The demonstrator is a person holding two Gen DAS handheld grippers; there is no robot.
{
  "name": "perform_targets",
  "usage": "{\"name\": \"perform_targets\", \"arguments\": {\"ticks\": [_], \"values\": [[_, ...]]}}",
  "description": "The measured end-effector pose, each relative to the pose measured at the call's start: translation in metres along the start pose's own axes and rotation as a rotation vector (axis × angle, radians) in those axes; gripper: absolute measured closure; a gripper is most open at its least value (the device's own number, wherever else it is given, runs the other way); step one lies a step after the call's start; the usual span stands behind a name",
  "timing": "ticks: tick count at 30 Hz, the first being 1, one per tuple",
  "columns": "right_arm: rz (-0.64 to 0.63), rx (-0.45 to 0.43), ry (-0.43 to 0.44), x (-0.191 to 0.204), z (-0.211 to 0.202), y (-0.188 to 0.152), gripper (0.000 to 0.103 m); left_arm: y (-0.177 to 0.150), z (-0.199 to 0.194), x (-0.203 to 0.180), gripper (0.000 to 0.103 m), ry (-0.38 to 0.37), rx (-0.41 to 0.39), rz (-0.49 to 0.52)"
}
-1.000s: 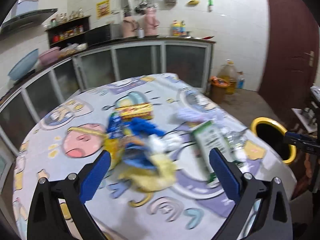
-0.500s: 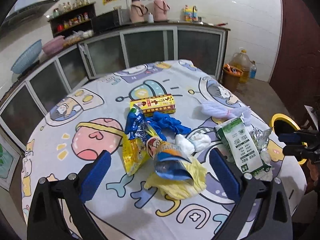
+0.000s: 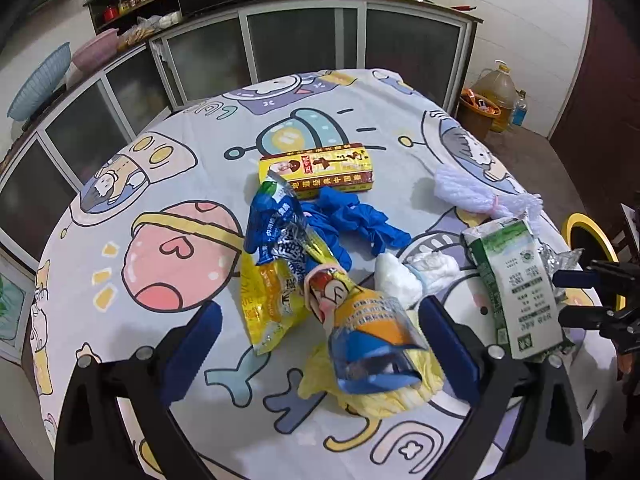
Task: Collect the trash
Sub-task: 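Close the left tool on the chip bag while the right tool grips the tall green carton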
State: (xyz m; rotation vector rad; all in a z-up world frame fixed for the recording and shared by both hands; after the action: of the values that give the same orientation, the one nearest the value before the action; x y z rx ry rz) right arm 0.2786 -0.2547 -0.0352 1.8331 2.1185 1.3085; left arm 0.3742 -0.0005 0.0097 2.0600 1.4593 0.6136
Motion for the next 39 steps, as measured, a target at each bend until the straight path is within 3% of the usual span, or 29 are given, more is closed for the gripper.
{"name": "perform_targets", "arguments": {"ticks": [11,13,15,16,17,19,24,30,39], "values": [[0.017,0.075,-0.029,-0.007,0.031,0.004,0.037,0.006,0.063,0.000,0.008,-0.047,0.157,-0.057],[0.018,0.085,-0.034,-0.007,0.036,0.005,0.037,0.004,0.069,0.000,0.013,-0.056,0.164,-0.074],[0.011,0.086,-0.046,-0.005,0.038,0.005,0.038,0.003,0.071,0.001,0.023,-0.078,0.162,-0.104],[0.007,0.083,-0.047,-0.003,0.038,0.006,0.039,0.003,0.070,0.002,0.024,-0.089,0.157,-0.117],[-0.003,0.086,-0.049,-0.001,0.039,0.007,0.048,0.003,0.069,0.002,0.025,-0.092,0.152,-0.121],[-0.027,0.089,-0.057,0.005,0.040,0.007,0.050,0.002,0.066,0.002,0.036,-0.090,0.139,-0.115],[-0.041,0.091,-0.040,0.014,0.043,0.007,0.059,-0.001,0.059,0.008,0.051,-0.094,0.120,-0.135],[-0.111,0.039,-0.018,0.036,0.018,0.009,0.066,-0.005,0.027,0.024,0.052,-0.155,0.048,-0.184],[-0.018,-0.054,0.100,0.048,-0.040,0.007,0.066,-0.022,-0.049,0.040,0.052,-0.192,-0.111,-0.201]]}}
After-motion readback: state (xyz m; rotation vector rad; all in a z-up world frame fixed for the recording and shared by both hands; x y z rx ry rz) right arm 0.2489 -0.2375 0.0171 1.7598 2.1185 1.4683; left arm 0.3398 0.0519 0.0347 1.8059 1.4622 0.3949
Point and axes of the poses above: each gripper's, at about its wrist camera, not at the fingertips, and z roughly the way its jaws point, x to its left, y to its top, the point moved 1 cm from there along z, roughly the way its jaws point, and after that the axes turned 8 degrees about -x, right-handed, at the moved point
